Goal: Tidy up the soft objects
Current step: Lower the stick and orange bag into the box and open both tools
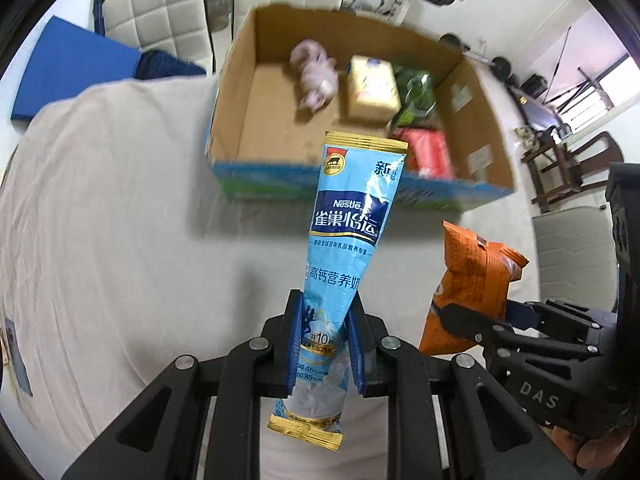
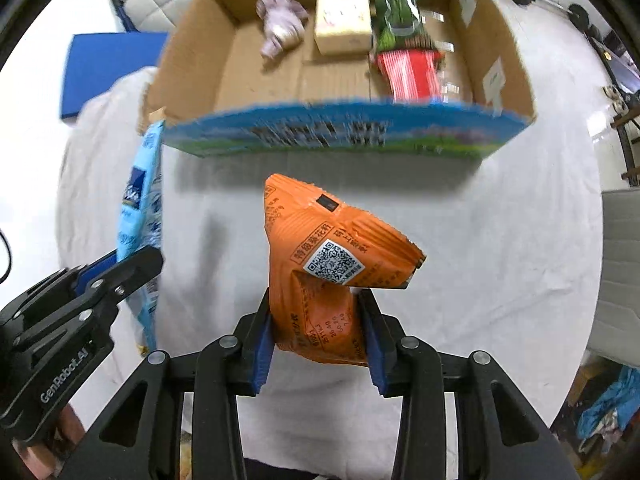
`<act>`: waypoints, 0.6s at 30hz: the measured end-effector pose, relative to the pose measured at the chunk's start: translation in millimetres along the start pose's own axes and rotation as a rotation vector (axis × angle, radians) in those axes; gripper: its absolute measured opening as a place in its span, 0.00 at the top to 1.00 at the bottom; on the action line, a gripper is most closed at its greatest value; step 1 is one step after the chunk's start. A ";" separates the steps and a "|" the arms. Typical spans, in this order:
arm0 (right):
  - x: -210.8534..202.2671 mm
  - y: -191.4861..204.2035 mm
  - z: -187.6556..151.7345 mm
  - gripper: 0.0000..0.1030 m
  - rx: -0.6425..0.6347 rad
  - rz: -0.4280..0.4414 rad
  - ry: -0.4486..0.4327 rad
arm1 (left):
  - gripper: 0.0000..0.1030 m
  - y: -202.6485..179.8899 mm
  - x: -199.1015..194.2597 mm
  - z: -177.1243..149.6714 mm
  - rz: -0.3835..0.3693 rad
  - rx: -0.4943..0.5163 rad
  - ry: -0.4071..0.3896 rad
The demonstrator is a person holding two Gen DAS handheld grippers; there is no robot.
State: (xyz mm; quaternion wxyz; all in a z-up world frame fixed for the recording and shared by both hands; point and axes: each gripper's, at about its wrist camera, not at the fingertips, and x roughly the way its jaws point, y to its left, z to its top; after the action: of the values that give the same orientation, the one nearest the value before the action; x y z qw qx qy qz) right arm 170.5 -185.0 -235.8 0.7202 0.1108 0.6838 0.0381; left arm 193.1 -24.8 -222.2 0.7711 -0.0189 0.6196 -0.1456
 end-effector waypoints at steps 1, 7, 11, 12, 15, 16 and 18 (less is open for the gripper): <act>-7.9 0.3 1.7 0.60 -0.003 0.007 -0.013 | 0.83 -0.7 -5.3 4.0 -0.010 0.000 -0.013; -66.4 -0.4 20.1 0.60 -0.019 0.048 -0.106 | 0.83 -7.9 -28.9 36.6 -0.036 0.007 -0.083; -93.0 -1.1 50.4 0.60 -0.023 0.054 -0.154 | 0.83 -11.8 -35.1 64.6 -0.044 0.009 -0.114; -94.6 -0.8 56.8 0.60 -0.022 0.053 -0.159 | 0.83 -11.2 -37.7 70.1 -0.045 0.008 -0.119; -96.3 -0.1 75.1 0.60 -0.023 0.045 -0.169 | 0.83 -11.9 -36.1 94.1 -0.050 0.005 -0.127; -96.8 -0.8 80.3 0.60 -0.023 0.045 -0.169 | 0.83 -12.0 -34.6 102.7 -0.051 0.003 -0.128; -96.3 -0.3 94.7 0.60 -0.023 0.037 -0.165 | 0.83 -11.4 -30.6 117.5 -0.050 0.001 -0.128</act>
State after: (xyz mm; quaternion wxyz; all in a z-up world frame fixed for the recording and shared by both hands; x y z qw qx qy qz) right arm 258.6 -215.4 -138.1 0.7745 0.1179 0.6194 0.0501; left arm 297.8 -45.9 -163.6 0.8053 -0.0435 0.5682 -0.1637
